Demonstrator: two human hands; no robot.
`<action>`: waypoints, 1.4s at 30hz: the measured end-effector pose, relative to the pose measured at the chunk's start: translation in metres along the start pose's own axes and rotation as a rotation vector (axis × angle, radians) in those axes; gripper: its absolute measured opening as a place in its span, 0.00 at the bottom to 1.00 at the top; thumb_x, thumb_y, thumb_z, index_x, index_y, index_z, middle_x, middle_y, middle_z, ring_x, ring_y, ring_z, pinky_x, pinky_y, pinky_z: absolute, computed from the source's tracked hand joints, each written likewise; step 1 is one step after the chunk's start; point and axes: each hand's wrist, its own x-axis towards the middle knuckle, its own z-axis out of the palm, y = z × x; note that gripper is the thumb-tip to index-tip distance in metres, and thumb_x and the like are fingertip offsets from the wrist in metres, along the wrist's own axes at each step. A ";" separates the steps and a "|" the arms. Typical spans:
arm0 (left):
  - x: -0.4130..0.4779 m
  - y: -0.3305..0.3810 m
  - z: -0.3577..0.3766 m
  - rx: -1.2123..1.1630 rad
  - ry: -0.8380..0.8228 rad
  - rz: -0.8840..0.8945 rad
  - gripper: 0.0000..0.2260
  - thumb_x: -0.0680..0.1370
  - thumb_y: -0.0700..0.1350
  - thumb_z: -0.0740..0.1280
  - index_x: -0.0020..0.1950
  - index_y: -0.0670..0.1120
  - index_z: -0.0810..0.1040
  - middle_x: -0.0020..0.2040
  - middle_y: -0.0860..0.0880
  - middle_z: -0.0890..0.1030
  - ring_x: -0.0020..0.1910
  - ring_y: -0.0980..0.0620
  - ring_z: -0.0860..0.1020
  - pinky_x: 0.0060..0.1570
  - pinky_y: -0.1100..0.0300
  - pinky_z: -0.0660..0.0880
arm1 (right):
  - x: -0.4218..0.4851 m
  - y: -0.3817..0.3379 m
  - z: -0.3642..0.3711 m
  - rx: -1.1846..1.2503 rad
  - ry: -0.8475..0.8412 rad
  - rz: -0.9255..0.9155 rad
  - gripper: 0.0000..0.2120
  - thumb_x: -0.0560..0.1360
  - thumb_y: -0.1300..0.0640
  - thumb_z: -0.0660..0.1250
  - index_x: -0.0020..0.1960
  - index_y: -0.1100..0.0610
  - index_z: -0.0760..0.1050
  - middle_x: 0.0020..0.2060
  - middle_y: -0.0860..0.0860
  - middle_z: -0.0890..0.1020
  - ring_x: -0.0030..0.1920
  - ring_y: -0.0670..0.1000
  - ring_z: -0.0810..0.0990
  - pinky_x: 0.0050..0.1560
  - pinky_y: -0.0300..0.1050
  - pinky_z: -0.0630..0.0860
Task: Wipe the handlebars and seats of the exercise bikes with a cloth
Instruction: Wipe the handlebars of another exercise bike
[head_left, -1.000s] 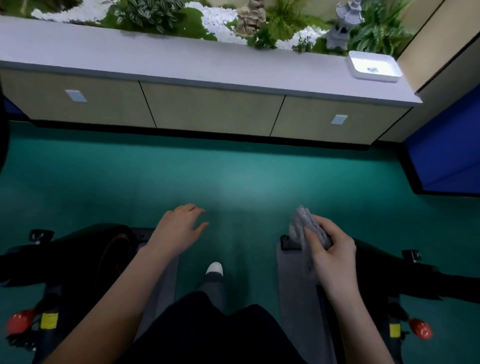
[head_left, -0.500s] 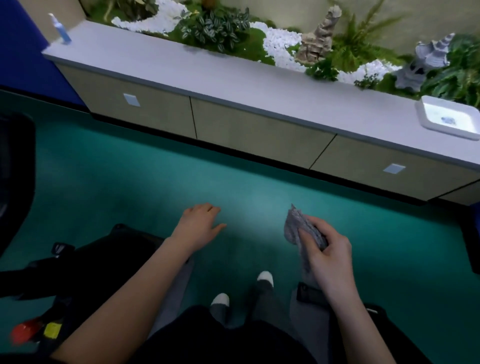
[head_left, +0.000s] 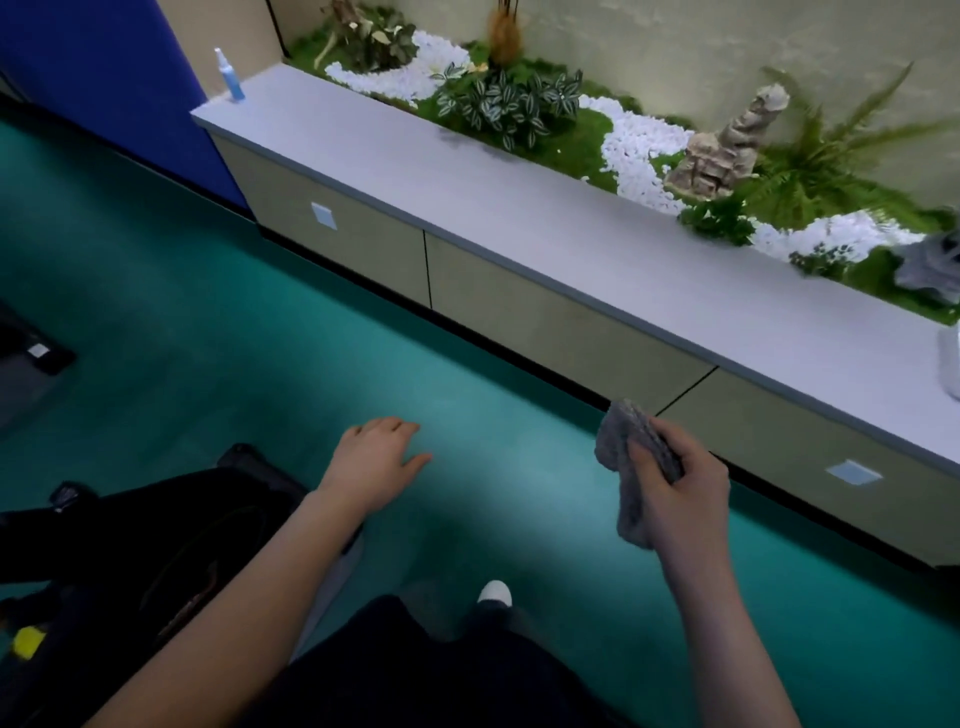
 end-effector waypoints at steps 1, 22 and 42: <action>0.003 0.002 -0.003 -0.012 0.010 -0.015 0.24 0.80 0.60 0.55 0.72 0.48 0.66 0.69 0.49 0.71 0.68 0.49 0.68 0.65 0.53 0.63 | 0.011 0.001 -0.001 0.001 -0.009 0.009 0.20 0.73 0.69 0.66 0.44 0.42 0.78 0.35 0.39 0.80 0.35 0.36 0.76 0.39 0.29 0.71; 0.188 -0.090 -0.094 -0.306 0.090 -0.316 0.24 0.80 0.59 0.57 0.71 0.48 0.67 0.69 0.49 0.71 0.67 0.47 0.70 0.63 0.53 0.68 | 0.234 -0.072 0.175 -0.084 -0.381 -0.161 0.14 0.73 0.70 0.65 0.49 0.53 0.80 0.38 0.41 0.81 0.35 0.32 0.76 0.36 0.24 0.69; 0.302 -0.246 -0.180 -0.527 0.217 -0.833 0.23 0.79 0.58 0.58 0.71 0.48 0.68 0.69 0.49 0.71 0.66 0.47 0.70 0.62 0.53 0.70 | 0.448 -0.166 0.448 -0.054 -0.871 -0.298 0.13 0.74 0.69 0.64 0.48 0.51 0.79 0.41 0.44 0.82 0.40 0.32 0.78 0.42 0.23 0.70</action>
